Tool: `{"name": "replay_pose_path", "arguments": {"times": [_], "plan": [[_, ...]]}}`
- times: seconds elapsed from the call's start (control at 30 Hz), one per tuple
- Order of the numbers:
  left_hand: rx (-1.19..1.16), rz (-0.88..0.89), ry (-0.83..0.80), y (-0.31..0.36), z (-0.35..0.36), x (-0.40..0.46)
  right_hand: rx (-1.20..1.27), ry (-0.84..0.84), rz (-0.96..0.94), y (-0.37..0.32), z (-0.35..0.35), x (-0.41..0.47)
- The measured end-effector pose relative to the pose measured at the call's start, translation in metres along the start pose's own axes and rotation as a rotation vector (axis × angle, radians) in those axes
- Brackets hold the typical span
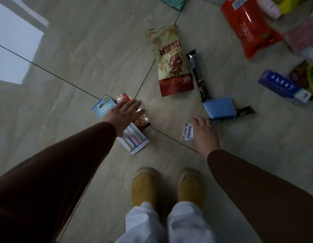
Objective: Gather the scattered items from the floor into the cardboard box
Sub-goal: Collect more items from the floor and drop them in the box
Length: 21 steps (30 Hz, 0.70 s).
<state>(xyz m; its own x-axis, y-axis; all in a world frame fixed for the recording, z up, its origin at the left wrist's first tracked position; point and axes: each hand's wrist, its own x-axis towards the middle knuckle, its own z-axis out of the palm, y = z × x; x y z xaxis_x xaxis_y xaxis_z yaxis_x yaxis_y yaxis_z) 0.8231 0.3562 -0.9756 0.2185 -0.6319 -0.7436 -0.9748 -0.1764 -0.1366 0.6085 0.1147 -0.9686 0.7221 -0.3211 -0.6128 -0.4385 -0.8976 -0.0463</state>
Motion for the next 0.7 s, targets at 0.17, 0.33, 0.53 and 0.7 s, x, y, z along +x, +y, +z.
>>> {"name": "replay_pose_path", "arguments": {"times": [0.17,0.33,0.53,0.7], "plan": [[0.165,0.04,0.113,-0.005,-0.001,0.005,-0.149,0.054,-0.016,0.001,0.013,0.012],[0.025,0.104,0.061,0.001,-0.024,0.004,-0.082,0.121,0.014,0.005,0.005,0.0],[-0.606,-0.094,0.014,0.025,-0.073,0.002,0.563,0.214,0.292,0.033,-0.028,-0.021],[-0.89,-0.161,0.012,0.047,-0.106,0.019,1.223,0.248,0.729,0.07,-0.052,-0.011]]}}
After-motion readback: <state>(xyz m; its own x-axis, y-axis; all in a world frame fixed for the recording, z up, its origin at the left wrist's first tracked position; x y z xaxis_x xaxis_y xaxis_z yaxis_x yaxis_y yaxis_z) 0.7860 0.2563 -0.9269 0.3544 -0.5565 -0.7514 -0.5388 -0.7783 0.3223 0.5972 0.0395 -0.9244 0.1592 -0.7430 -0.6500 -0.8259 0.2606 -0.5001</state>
